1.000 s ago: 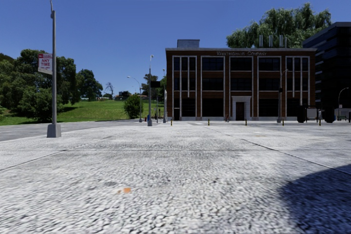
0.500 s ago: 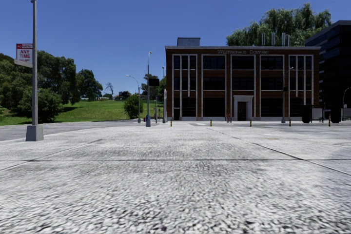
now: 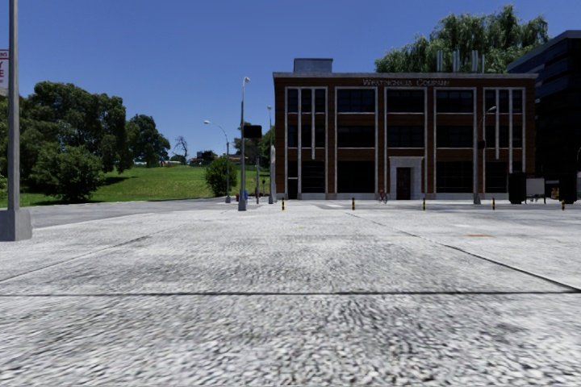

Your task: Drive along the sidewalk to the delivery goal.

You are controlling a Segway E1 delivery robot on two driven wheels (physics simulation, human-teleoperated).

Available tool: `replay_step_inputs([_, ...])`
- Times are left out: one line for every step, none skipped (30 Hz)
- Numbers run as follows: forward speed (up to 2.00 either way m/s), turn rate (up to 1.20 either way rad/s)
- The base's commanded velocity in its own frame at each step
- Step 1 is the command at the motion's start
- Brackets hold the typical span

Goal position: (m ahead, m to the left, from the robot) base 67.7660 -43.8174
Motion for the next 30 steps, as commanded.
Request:
replay_step_inputs([2.0,0.0])
replay_step_inputs([2.0,0.0])
replay_step_inputs([2.0,0.0])
replay_step_inputs([2.0,0.0])
replay_step_inputs([2.0,0.0])
replay_step_inputs([2.0,0.0])
replay_step_inputs([2.0,0.0])
replay_step_inputs([2.0,0.0])
replay_step_inputs([2.0,0.0])
replay_step_inputs([2.0,0.0])
replay_step_inputs([2.0,0.0])
replay_step_inputs([2.0,0.0])
replay_step_inputs([2.0,0.0])
replay_step_inputs([2.0,0.0])
replay_step_inputs([2.0,0.0])
replay_step_inputs([2.0,0.0])
replay_step_inputs([2.0,0.0])
replay_step_inputs([2.0,0.0])
replay_step_inputs([2.0,0.0])
replay_step_inputs([2.0,0.0])
replay_step_inputs([2.0,0.0])
replay_step_inputs([2.0,0.0])
replay_step_inputs([2.0,0.0])
replay_step_inputs([2.0,0.0])
replay_step_inputs([2.0,0.0])
replay_step_inputs([2.0,0.0])
replay_step_inputs([2.0,0.0])
replay_step_inputs([2.0,0.0])
replay_step_inputs([2.0,0.0])
replay_step_inputs([2.0,0.0])
